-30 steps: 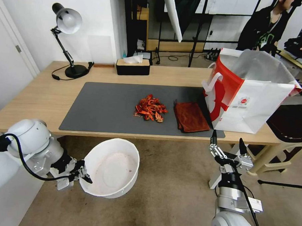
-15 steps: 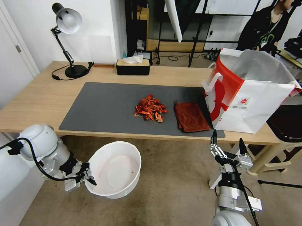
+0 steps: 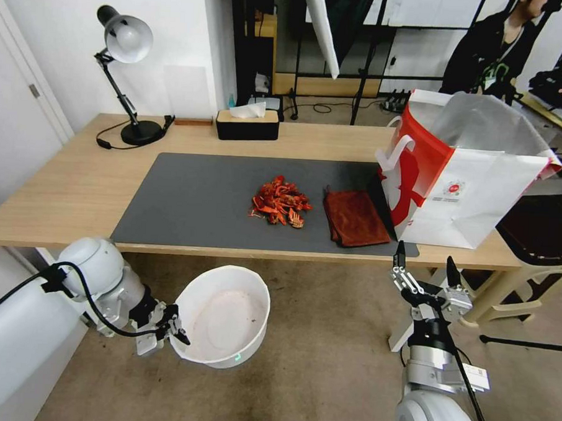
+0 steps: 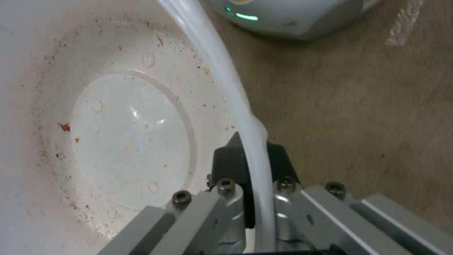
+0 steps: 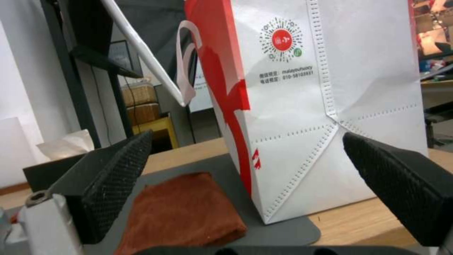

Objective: Sweep shrimp from table into container with towel, then put container into takeout bag.

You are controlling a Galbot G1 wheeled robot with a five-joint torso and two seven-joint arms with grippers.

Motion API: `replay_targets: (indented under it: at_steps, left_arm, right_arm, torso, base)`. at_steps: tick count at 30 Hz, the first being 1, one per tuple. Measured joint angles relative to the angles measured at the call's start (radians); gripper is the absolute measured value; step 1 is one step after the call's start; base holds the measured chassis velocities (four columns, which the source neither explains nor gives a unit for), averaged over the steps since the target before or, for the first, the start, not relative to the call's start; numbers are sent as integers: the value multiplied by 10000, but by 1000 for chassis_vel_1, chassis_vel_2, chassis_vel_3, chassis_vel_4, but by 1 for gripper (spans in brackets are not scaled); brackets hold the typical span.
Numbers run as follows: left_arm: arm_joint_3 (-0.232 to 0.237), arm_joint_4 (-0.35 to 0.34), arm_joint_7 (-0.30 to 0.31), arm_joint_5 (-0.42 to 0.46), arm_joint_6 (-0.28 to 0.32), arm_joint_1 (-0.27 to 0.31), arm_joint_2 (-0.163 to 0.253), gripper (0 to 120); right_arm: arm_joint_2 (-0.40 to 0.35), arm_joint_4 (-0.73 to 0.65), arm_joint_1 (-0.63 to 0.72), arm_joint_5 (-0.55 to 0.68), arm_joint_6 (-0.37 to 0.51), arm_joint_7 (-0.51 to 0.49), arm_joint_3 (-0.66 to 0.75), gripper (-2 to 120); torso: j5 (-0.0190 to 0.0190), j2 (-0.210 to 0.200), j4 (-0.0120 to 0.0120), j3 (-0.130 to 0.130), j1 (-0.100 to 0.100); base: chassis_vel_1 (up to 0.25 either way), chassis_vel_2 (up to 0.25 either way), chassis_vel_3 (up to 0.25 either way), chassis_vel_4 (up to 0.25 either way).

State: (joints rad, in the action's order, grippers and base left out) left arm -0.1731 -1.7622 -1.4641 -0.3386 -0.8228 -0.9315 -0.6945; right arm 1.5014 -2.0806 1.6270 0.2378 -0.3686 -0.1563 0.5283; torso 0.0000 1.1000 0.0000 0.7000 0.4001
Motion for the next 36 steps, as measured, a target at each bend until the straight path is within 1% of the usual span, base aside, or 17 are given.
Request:
replay_targets:
  at_steps: [2,13,16,17,20,21,25,30,31,32,33,34,36]
  left_arm:
    - [37,9,-42,-184,0,81,-83,0]
    - [170,82,-127,-413,1,253,-255,0]
    - [269,53,-243,-693,1,397,-473,0]
    - [269,53,-243,-693,1,397,-473,0]
    - [370,-15,-311,-958,1,486,-770,0]
    - [370,-15,-311,-958,1,486,-770,0]
    - [551,-144,-422,-1412,1,698,-1186,0]
    - [696,-150,-515,-1449,1,822,-1276,0]
    - [747,-151,-524,-1461,1,845,-1296,0]
    - [999,-279,-632,-1628,1,930,-1542,0]
    - [999,-279,-632,-1628,1,930,-1542,0]
    - [1181,-249,-646,-1647,1,1027,-1628,0]
    - [1384,-154,-651,-1696,1,1201,-1710,0]
  right_arm:
    - [2,29,-36,16,0,0,0,100]
    - [6,62,-78,39,0,0,-7,100]
    - [-15,85,-90,79,-3,0,-6,100]
    - [-15,85,-90,79,-3,0,-6,100]
    - [-72,87,-93,112,-1,0,23,100]
    - [-72,87,-93,112,-1,0,23,100]
    - [-83,74,-95,114,36,0,22,100]
    - [-78,45,-110,116,64,0,20,100]
    - [-73,44,-114,116,66,0,21,100]
    - [-42,71,-127,116,66,0,14,100]
    - [-42,71,-127,116,66,0,14,100]
    - [-20,78,-133,112,66,0,6,100]
    - [3,80,-136,96,67,0,-1,100]
  torso:
    - [1,0,-1,0,0]
    - [1,0,0,0,0]
    - [1,0,0,0,0]
    - [1,0,0,0,0]
    - [1,0,1,0,0]
    - [1,0,1,0,0]
    - [0,0,-1,0,-1]
    - [0,0,0,0,-2]
    - [1,0,0,0,-2]
    - [0,0,0,0,-2]
    - [0,0,0,0,-2]
    - [-1,0,0,0,-2]
    - [0,0,0,0,-2]
  base:
    - [0,0,0,0]
    - [0,0,0,0]
    - [0,0,0,0]
    - [0,0,0,0]
    - [0,0,0,0]
    - [0,0,0,0]
    - [0,0,0,0]
    - [0,0,0,0]
    - [0,0,0,0]
    - [0,0,0,0]
    - [0,0,0,0]
    - [0,0,0,0]
    - [0,0,0,0]
